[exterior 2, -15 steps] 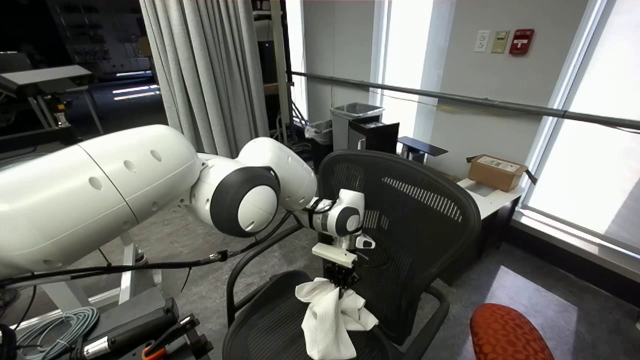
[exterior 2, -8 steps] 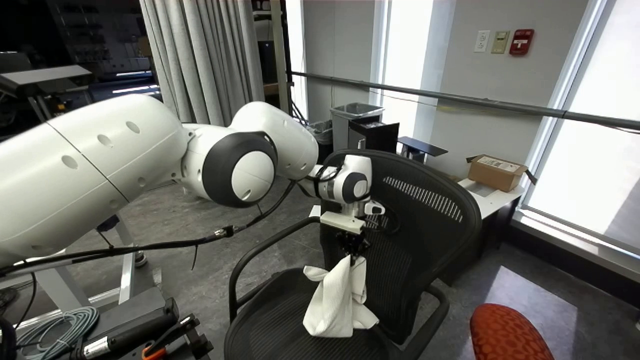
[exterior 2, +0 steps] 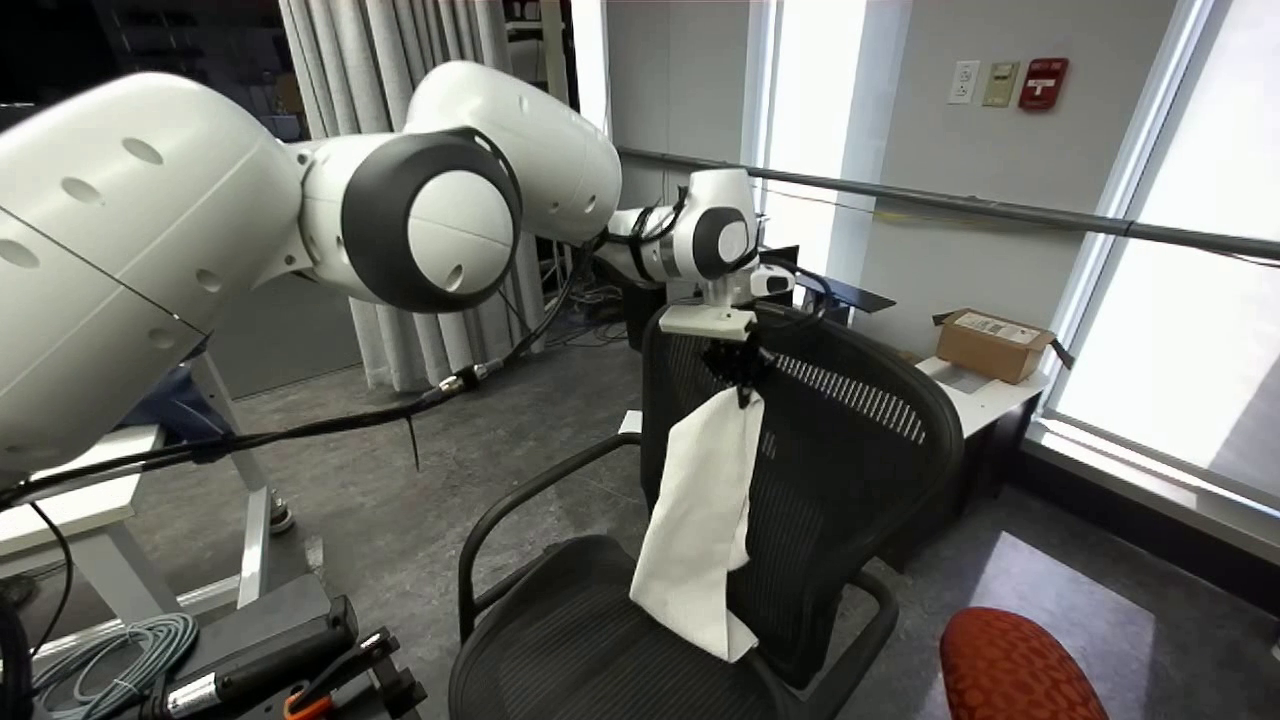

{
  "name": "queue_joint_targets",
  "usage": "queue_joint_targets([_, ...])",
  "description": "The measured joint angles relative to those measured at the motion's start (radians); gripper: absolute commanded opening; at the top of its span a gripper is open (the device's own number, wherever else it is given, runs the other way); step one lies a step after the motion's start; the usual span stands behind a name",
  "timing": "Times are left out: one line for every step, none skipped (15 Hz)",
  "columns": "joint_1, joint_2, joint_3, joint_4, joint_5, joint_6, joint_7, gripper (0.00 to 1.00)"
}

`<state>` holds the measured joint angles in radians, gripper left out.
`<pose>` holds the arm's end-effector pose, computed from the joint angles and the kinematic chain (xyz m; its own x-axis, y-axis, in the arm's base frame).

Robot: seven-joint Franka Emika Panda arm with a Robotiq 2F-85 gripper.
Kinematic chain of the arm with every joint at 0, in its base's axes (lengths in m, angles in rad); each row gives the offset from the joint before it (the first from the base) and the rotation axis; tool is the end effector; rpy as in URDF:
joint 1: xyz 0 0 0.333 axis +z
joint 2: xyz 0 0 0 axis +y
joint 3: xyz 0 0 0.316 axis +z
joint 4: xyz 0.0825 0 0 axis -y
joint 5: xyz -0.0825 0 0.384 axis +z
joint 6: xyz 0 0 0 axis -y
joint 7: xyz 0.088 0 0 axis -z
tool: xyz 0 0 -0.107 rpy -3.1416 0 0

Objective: Hang the white towel on the back of the chair

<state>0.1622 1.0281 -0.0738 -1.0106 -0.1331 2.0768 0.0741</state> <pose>0.7811 0.0836 0.2244 0.9921 0.1172 0.0446 0.1076 -0.9781 0.1781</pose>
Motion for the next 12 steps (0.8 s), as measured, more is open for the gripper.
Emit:
queue_joint_targets([0.001, -0.021, 0.000, 0.000, -0.001, 0.002, 0.006, 0.01])
queue_joint_targets([0.001, -0.039, -0.001, 0.002, -0.001, 0.004, 0.014, 0.01])
queue_joint_targets([0.001, -0.052, -0.002, 0.007, -0.001, 0.005, 0.022, 0.01])
queue_joint_targets([0.001, -0.062, -0.004, 0.014, -0.001, 0.005, 0.031, 0.01])
queue_joint_targets([0.001, -0.068, -0.007, 0.023, -0.001, 0.005, 0.040, 0.01])
queue_joint_targets([0.000, -0.072, -0.009, 0.032, -0.001, 0.005, 0.048, 0.01])
queue_joint_targets([-0.001, -0.072, -0.011, 0.040, -0.001, 0.005, 0.051, 0.01])
queue_joint_targets([-0.002, -0.072, -0.012, 0.042, -0.001, 0.005, 0.053, 0.04])
queue_joint_targets([-0.003, -0.071, -0.011, 0.041, -0.001, 0.004, 0.053, 0.04])
queue_joint_targets([-0.002, -0.071, -0.011, 0.039, -0.001, 0.004, 0.053, 0.04])
queue_joint_targets([-0.002, -0.071, -0.010, 0.039, -0.001, 0.004, 0.053, 0.04])
queue_joint_targets([-0.002, -0.071, -0.010, 0.039, -0.001, 0.004, 0.053, 0.04])
